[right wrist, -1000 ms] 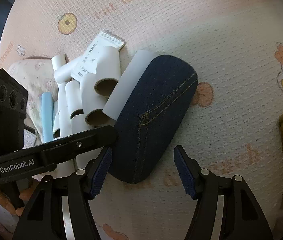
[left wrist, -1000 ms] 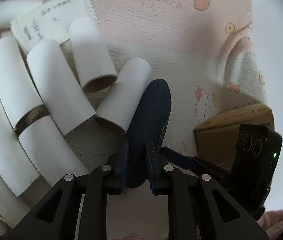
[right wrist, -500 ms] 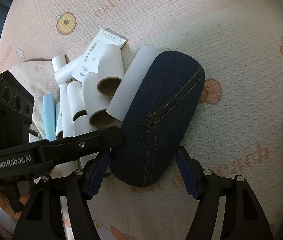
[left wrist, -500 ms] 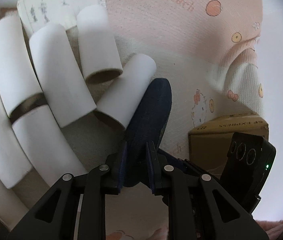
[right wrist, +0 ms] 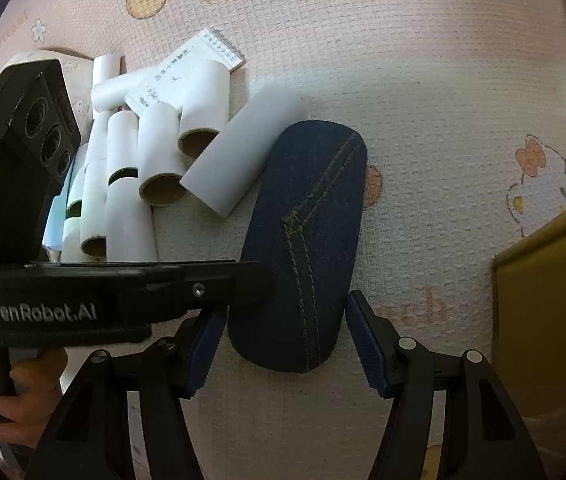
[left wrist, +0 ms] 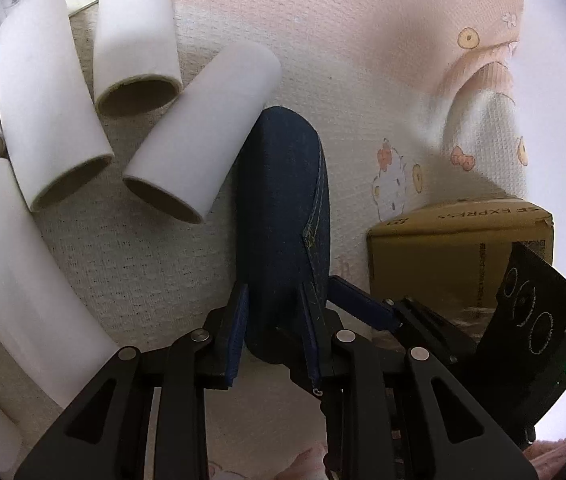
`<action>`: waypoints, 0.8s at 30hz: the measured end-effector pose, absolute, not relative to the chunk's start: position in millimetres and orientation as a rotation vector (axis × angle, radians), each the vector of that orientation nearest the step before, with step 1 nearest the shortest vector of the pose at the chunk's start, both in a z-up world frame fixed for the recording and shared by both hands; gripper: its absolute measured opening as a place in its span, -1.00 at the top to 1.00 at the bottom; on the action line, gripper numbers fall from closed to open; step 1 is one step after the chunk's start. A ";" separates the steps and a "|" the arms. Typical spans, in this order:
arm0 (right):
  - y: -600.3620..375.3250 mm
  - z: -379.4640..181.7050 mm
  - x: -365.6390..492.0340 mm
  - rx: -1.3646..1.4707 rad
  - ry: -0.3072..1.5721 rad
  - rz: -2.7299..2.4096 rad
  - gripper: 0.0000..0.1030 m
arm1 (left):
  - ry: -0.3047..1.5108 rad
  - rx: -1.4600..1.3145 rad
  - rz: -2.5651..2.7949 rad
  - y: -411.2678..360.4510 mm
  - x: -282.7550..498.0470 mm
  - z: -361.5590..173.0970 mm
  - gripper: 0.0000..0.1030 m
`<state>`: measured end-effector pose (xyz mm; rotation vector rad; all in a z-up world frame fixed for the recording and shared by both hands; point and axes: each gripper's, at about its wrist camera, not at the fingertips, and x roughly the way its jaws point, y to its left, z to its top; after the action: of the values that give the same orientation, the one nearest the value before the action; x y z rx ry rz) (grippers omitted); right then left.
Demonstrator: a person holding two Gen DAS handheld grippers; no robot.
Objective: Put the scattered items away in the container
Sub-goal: 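Lift the denim glasses case with the left gripper off the tubes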
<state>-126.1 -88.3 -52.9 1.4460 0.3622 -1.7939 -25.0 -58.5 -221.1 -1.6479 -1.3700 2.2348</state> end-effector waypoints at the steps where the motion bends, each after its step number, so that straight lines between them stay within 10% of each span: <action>1: -88.3 -53.3 -127.3 1.453 0.353 -1.796 -0.17 | -1.384 -1.642 2.236 -61.0 -24.9 -220.9 0.47; 24: -103.6 -72.2 -146.7 1.531 0.242 -1.859 -0.27 | -1.449 -1.594 2.244 -81.6 -51.0 -229.7 0.24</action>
<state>-146.7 -103.6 -72.2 1.5312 0.2422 -1.8591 -51.0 -81.6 -229.7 -1.5936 -1.4485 2.2440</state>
